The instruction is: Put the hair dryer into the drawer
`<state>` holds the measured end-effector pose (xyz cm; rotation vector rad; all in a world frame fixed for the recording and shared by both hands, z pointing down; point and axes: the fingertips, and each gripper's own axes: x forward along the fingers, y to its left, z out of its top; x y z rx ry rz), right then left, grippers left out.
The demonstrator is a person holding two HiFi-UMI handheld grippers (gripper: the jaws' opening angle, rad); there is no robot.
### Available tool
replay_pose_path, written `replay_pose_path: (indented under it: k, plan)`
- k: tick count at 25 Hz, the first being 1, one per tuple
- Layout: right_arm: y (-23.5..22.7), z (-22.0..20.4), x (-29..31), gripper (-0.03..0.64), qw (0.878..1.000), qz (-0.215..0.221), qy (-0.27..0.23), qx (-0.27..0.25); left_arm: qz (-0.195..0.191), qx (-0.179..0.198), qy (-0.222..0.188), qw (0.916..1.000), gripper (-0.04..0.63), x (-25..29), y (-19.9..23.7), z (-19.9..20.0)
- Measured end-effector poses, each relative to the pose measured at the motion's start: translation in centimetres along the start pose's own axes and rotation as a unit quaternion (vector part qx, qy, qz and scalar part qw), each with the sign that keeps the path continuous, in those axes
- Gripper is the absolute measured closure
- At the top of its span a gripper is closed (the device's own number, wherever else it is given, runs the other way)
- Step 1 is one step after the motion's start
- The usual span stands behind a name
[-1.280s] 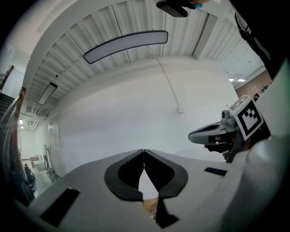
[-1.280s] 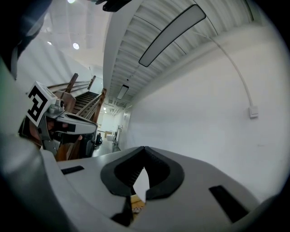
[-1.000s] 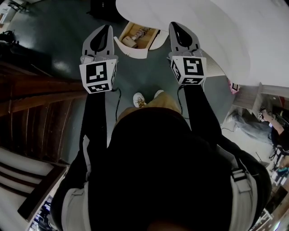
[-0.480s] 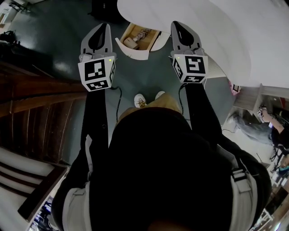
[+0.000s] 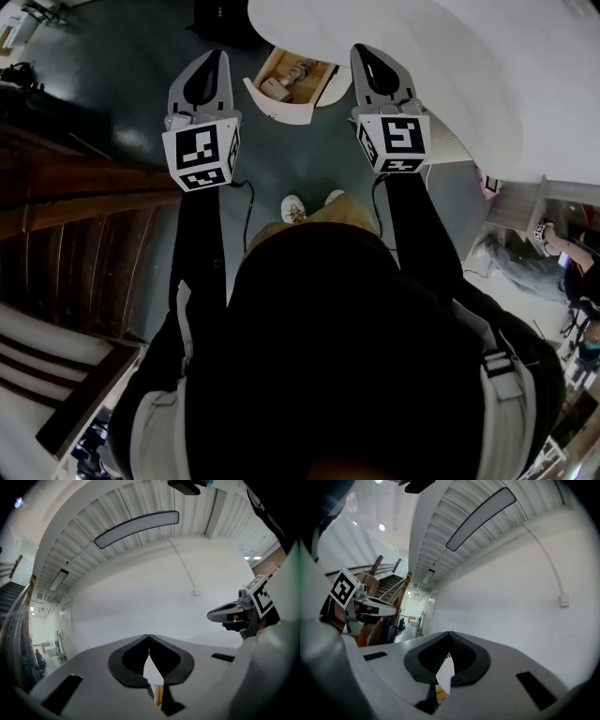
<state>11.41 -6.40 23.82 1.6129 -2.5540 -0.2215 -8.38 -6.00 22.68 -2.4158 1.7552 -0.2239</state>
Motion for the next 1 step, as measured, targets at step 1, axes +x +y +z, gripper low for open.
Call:
replay_pose_path:
  k: [1]
  plan:
    - [0.03,0.02,-0.04,0.591,1.000,0.000,0.000,0.000,0.000,0.000,0.000,1.0000,0.578,-0.05,0.03,0.03]
